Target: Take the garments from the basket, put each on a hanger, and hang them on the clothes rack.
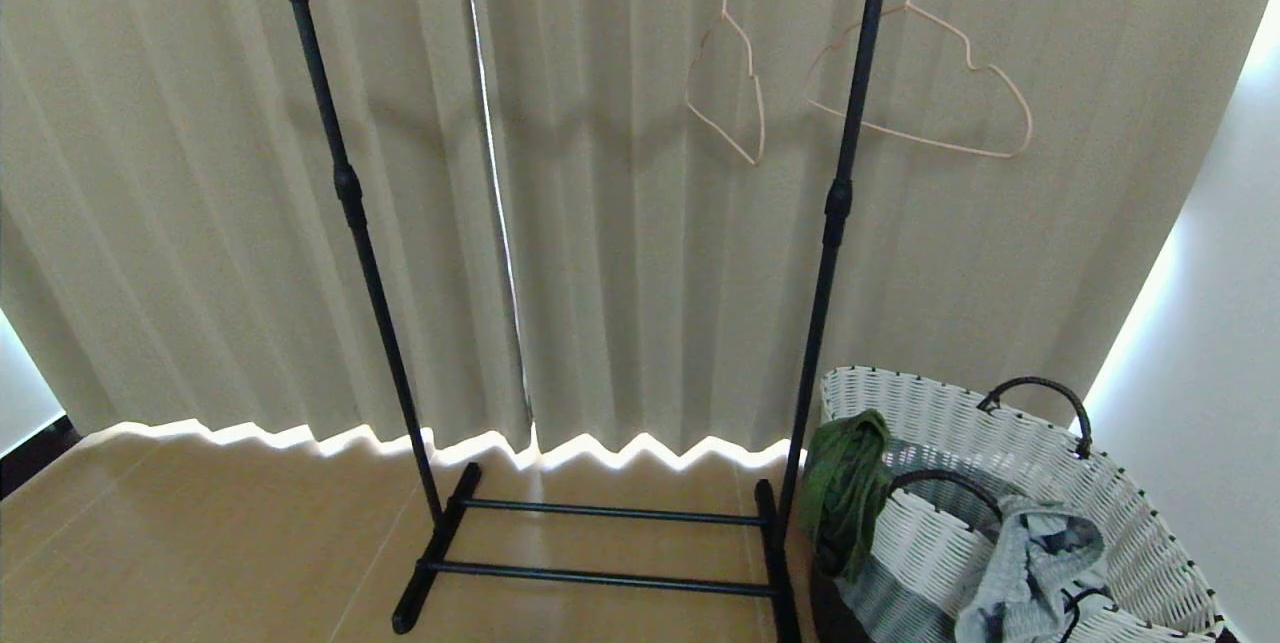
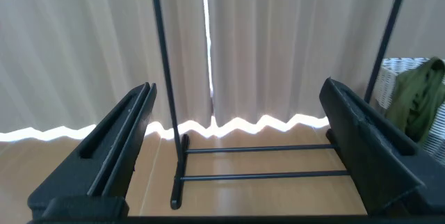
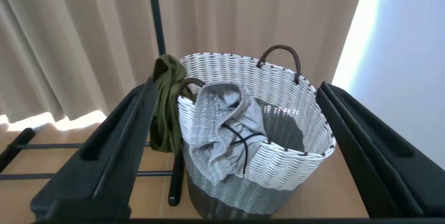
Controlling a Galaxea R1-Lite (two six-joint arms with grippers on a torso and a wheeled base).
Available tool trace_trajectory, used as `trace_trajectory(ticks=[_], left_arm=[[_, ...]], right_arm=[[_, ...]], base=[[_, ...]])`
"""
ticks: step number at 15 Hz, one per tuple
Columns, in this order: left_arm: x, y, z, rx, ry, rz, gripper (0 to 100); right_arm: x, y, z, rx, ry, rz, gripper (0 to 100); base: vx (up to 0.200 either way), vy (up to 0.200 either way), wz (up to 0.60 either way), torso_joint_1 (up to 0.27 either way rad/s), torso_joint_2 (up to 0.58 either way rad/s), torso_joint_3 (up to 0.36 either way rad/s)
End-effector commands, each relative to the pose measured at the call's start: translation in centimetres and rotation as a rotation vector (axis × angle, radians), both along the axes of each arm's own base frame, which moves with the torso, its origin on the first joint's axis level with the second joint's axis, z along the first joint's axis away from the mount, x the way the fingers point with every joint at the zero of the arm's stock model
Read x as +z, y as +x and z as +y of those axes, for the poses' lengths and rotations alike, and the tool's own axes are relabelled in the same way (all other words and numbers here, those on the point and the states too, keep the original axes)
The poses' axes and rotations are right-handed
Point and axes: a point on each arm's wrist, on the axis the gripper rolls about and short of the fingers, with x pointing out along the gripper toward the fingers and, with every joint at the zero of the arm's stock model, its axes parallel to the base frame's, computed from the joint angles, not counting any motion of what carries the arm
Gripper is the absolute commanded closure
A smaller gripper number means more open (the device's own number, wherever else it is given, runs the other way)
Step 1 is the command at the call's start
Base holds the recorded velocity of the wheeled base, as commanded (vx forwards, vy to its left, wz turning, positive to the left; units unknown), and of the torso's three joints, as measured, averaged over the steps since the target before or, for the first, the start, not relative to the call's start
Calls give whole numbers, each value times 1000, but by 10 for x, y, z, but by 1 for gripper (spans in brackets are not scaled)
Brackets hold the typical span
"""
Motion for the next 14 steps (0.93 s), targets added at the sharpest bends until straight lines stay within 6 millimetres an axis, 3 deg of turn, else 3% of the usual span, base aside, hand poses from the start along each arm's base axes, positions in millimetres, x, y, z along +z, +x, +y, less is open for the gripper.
trace_trajectory(ticks=[1,4,11,14], left_arm=[[0,0,0,-1,0,0,0],[0,0,0,-2,2,0,0],[0,0,0,-2,1,0,0],[0,0,0,-1,-1,1,0]], right_arm=[[0,0,0,1,-1,1,0],[0,0,0,1,-1,1,0],[0,0,0,1,2,0,0],[0,0,0,-2,8,-2,0]], base=[[0,0,0,0,0,0],[0,0,0,0,0,0],[200,0,0,0,3,3],[0,0,0,0,0,0]])
